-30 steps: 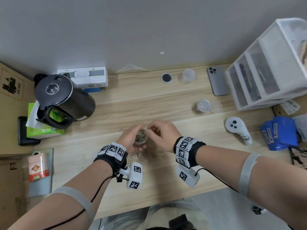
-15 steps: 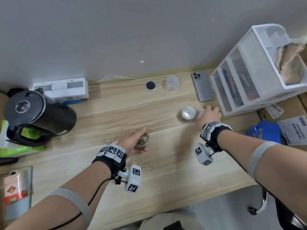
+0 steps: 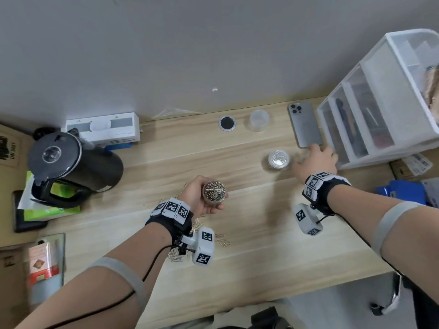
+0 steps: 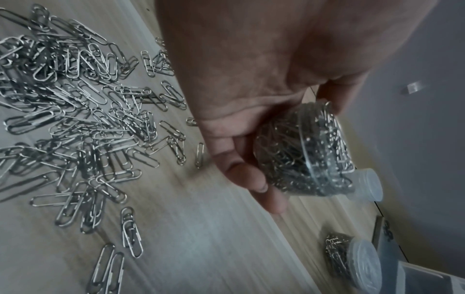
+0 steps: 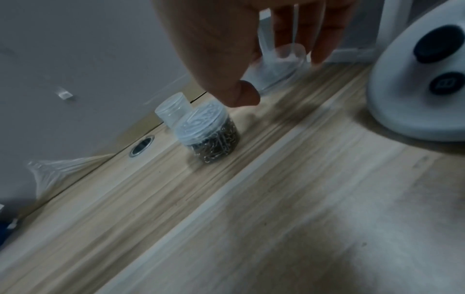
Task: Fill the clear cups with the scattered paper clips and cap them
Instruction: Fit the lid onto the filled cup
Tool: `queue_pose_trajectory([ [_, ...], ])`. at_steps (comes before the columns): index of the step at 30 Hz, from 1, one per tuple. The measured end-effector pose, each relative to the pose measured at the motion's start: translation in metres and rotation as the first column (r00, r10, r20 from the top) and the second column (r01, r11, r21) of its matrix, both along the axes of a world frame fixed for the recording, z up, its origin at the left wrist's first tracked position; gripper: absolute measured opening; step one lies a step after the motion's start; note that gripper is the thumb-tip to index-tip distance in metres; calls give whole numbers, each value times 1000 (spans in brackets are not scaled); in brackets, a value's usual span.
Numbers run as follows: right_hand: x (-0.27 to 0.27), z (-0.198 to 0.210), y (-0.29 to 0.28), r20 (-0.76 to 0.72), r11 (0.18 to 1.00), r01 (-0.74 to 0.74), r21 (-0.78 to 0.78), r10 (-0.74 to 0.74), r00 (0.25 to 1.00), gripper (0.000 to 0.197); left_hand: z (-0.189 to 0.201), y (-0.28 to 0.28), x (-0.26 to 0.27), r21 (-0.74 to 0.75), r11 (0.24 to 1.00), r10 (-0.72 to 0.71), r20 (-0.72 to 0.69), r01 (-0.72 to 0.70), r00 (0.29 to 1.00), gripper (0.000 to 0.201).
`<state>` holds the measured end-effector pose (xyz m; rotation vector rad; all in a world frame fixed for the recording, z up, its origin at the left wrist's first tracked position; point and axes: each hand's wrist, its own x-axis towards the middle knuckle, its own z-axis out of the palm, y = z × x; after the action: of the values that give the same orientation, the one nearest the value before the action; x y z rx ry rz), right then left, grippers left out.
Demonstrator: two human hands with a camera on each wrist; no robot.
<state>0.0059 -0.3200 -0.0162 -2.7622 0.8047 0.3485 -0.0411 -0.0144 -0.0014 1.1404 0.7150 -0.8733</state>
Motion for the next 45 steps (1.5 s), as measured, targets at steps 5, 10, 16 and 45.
queue_pose_trajectory([
  [5,-2,30,27,298,945,-205,254,126,946,65,6,2,1,-37,999,4,14,-3,1000,30],
  [10,-23,53,107,361,621,-582,526,456,813,74,10,9,-1,-99,994,48,-7,-49,999,36],
  [16,-43,59,185,316,458,-764,454,719,619,73,16,40,-13,-144,972,190,18,-185,982,32],
  [45,-49,52,225,4,633,-660,405,720,693,46,14,62,-28,-130,983,133,-4,-133,991,21],
])
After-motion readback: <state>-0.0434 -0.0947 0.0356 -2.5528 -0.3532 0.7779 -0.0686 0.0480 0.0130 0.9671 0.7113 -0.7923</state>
